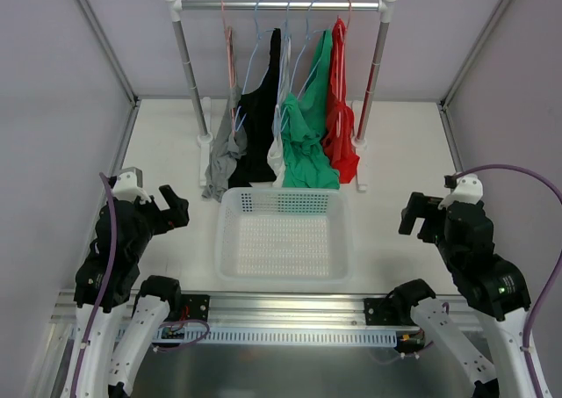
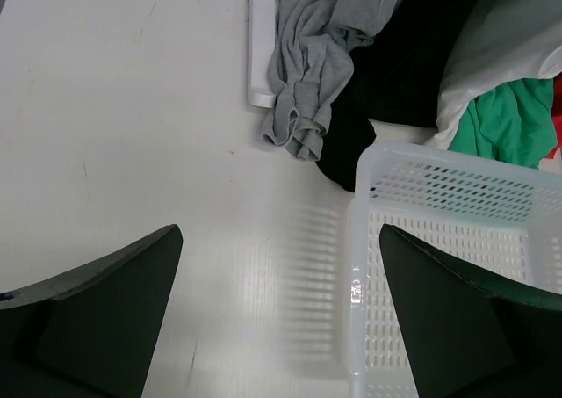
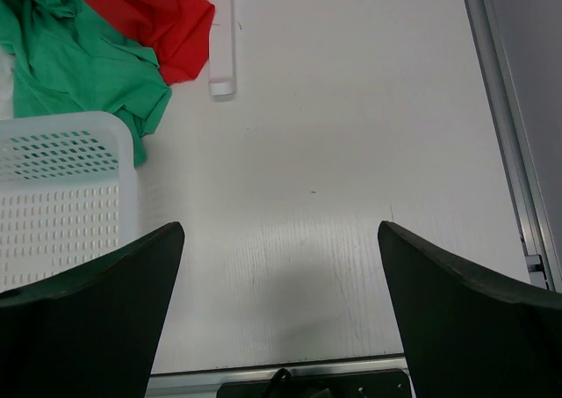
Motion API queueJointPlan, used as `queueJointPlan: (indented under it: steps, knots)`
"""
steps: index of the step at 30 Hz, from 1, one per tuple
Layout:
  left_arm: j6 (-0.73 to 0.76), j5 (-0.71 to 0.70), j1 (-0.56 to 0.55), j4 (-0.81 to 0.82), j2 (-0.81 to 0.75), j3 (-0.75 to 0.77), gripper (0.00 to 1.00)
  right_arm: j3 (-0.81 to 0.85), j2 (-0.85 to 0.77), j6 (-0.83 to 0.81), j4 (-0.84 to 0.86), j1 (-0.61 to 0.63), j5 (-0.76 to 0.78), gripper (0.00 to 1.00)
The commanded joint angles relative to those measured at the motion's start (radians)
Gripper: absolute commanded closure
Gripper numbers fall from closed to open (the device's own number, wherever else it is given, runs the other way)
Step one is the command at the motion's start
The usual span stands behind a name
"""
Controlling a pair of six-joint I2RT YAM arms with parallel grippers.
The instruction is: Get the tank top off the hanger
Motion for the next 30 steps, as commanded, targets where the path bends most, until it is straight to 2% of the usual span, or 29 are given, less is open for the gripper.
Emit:
queueJointPlan:
  steps: [1,5,14,24,30]
  knots:
    - [-0.008,-0.011,0.004,0.029,0.012,-0.004,0.01,0.008,-0.015,0.015,0.037,0.005,0.037,0.01]
    - [-0.011,-0.015,0.005,0.029,0.006,-0.005,0.01,0.003,-0.029,0.046,0.054,0.005,0.039,0.0]
    - [-0.011,-0.015,0.004,0.029,-0.003,-0.007,0.01,-0.066,-0.115,0.061,0.276,0.005,-0.176,0.01]
    - [-0.009,0.002,0.001,0.031,0.001,-0.01,0.01,0.139,0.132,0.046,0.348,0.005,-0.289,0.01]
    - [-0.009,0.003,-0.003,0.031,-0.003,-0.013,0.01,0.334,0.371,0.047,0.359,0.005,-0.346,0.01]
